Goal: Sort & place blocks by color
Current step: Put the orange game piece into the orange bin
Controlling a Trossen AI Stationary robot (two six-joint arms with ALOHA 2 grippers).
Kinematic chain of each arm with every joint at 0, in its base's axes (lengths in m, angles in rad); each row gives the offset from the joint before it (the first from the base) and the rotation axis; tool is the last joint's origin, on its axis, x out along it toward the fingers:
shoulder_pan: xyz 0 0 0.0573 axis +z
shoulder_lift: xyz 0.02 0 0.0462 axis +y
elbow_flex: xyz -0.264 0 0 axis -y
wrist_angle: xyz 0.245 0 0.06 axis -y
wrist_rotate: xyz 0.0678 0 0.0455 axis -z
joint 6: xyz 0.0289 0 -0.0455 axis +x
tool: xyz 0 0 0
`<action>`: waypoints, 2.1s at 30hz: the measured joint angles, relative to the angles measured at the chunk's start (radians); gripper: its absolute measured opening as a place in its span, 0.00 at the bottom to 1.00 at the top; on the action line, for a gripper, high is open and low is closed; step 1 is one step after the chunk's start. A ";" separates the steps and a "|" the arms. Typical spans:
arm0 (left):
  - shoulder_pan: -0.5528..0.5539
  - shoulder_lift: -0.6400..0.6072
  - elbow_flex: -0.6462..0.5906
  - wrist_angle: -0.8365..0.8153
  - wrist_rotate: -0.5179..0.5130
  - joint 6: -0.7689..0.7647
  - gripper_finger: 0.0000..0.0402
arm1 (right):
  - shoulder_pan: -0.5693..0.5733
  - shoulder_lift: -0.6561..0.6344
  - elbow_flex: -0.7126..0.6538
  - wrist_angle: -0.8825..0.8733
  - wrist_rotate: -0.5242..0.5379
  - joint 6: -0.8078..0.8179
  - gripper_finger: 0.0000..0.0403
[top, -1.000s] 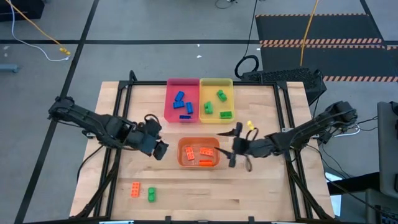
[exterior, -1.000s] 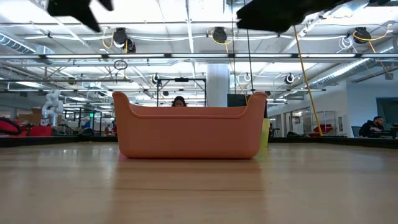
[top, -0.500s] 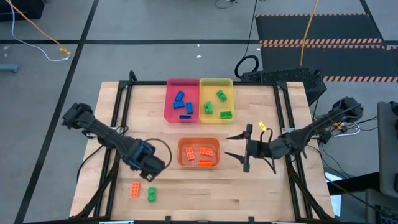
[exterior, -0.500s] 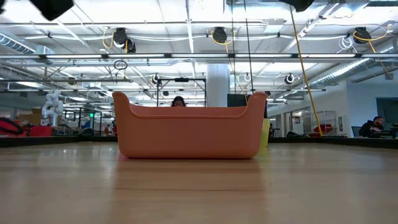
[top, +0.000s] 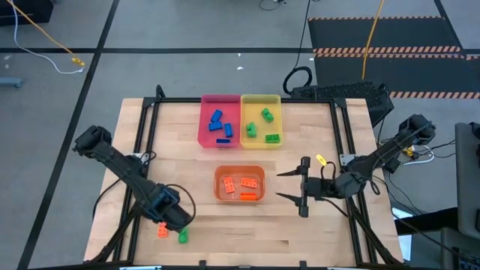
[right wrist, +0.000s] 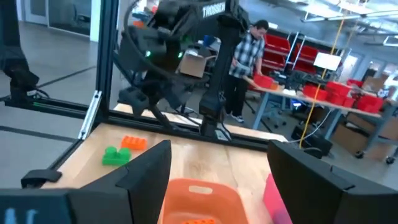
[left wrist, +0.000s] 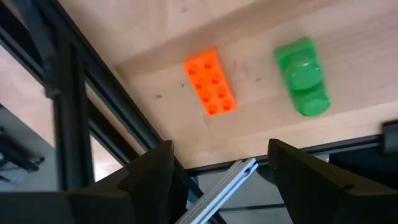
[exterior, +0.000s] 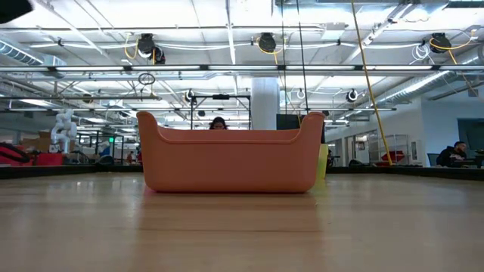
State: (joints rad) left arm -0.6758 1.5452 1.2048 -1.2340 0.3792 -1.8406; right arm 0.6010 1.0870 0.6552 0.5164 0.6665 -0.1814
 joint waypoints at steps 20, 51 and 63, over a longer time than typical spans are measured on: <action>-0.142 0.000 -0.419 0.656 0.077 -0.289 0.65 | 0.034 0.000 0.000 0.041 0.100 -0.097 0.64; -0.089 0.000 -0.467 0.656 -0.037 -0.235 0.65 | 0.034 0.000 0.000 0.040 0.099 -0.096 0.64; -0.079 -0.004 -0.499 0.665 -0.031 -0.220 0.65 | 0.034 0.000 0.000 0.040 0.097 -0.109 0.64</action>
State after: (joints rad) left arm -0.7551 1.5410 0.7055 -0.5686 0.3477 -2.0601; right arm 0.6346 1.0870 0.6556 0.5568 0.7635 -0.2908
